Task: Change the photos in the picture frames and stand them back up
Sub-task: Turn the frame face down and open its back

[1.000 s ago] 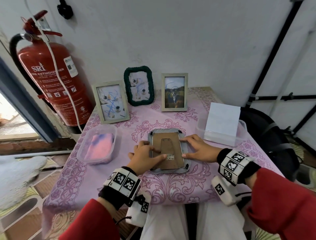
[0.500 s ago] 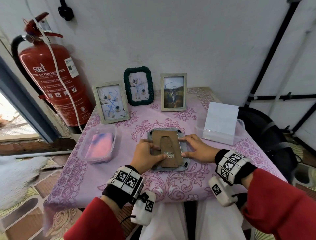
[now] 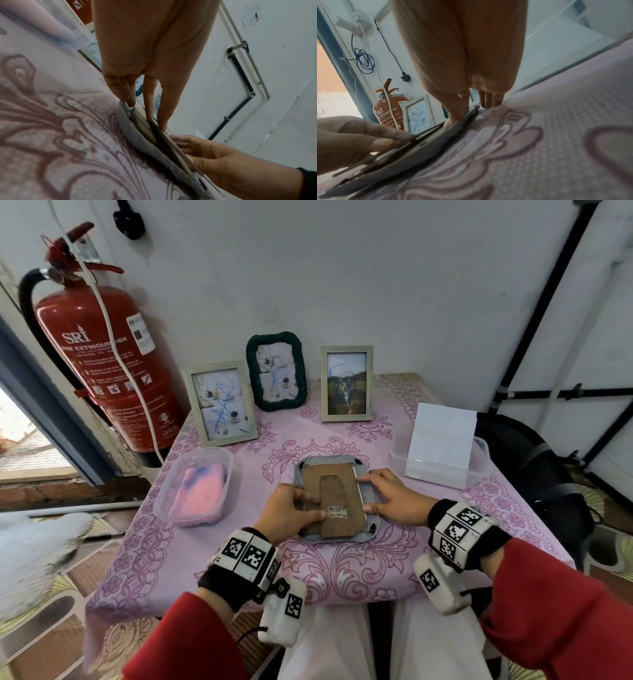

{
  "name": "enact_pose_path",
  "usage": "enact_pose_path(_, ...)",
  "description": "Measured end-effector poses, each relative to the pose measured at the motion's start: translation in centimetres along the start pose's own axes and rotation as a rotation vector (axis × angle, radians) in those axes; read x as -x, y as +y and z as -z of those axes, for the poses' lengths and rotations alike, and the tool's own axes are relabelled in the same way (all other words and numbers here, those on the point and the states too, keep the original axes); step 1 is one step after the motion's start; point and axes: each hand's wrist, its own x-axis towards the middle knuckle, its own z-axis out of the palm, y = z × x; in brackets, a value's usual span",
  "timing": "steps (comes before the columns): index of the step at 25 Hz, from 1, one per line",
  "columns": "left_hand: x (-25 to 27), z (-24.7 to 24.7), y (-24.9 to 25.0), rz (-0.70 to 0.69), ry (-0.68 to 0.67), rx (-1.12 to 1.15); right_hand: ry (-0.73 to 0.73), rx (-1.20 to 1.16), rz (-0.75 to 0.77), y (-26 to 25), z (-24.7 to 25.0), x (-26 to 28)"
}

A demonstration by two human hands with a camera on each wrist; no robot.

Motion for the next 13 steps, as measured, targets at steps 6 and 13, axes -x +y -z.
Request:
enact_pose_path(6, -0.7, 0.0, -0.5, 0.022, 0.124, 0.073, -0.005, -0.015, 0.000, 0.0, 0.0, 0.1)
enact_pose_path(13, -0.5, -1.4, 0.1, 0.022, 0.130, -0.214, 0.014, -0.022, 0.018, 0.3, 0.1, 0.2)
